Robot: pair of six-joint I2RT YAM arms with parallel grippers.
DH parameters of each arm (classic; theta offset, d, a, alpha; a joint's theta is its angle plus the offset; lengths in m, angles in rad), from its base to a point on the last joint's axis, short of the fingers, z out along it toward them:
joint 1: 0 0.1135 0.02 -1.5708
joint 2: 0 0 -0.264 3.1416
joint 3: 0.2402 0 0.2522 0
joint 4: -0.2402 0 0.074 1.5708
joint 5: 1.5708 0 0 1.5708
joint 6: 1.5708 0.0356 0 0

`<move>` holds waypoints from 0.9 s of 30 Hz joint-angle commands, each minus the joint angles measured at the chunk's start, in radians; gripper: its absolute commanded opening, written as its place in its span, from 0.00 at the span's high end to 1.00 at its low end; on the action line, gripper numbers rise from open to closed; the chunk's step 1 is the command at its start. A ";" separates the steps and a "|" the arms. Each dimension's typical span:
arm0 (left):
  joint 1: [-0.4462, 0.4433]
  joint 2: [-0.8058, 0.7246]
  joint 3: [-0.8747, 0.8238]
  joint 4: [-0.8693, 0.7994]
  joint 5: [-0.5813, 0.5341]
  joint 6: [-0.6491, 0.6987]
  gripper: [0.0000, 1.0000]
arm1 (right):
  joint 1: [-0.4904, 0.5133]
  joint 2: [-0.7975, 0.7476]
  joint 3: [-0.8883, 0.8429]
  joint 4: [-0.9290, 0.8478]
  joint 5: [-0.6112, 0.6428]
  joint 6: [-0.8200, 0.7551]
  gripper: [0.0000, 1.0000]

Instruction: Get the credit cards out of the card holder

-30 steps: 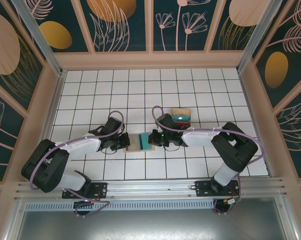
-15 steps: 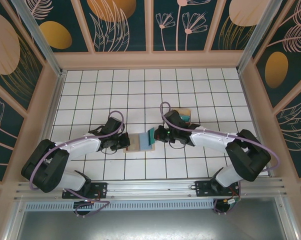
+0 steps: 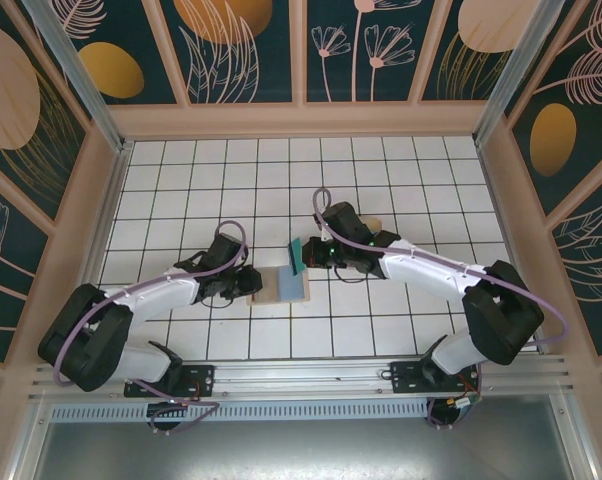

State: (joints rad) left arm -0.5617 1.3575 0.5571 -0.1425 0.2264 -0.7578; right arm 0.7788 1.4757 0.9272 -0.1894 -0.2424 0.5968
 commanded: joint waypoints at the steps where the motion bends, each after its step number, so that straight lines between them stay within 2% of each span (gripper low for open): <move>1: 0.001 -0.038 0.024 -0.022 0.006 0.008 0.67 | 0.014 0.007 0.090 -0.101 0.065 -0.123 1.00; 3: 0.000 -0.056 0.030 -0.022 0.004 0.005 0.54 | 0.013 0.006 0.143 -0.179 0.102 -0.218 1.00; 5: 0.000 -0.071 0.037 -0.019 0.004 0.006 0.48 | 0.013 0.002 0.194 -0.253 0.150 -0.314 1.00; 7: 0.000 -0.083 0.042 -0.017 0.004 0.006 0.38 | 0.013 -0.010 0.225 -0.307 0.174 -0.432 1.00; 9: 0.001 -0.097 0.046 -0.013 0.007 0.006 0.27 | 0.012 -0.037 0.236 -0.344 0.227 -0.543 1.00; 15: 0.000 -0.142 0.053 -0.013 0.002 0.006 0.03 | 0.011 -0.162 0.196 -0.377 0.395 -0.858 1.00; 18: 0.000 -0.164 0.056 -0.014 0.000 0.006 0.02 | 0.000 -0.214 0.169 -0.390 0.482 -0.995 1.00; 27: 0.000 -0.173 0.066 -0.021 0.000 0.010 0.02 | -0.047 -0.233 0.102 -0.425 0.608 -1.293 1.00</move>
State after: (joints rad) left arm -0.5617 1.1954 0.5995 -0.1432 0.2268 -0.7601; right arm 0.7418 1.2427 1.0492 -0.5812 0.2905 -0.5507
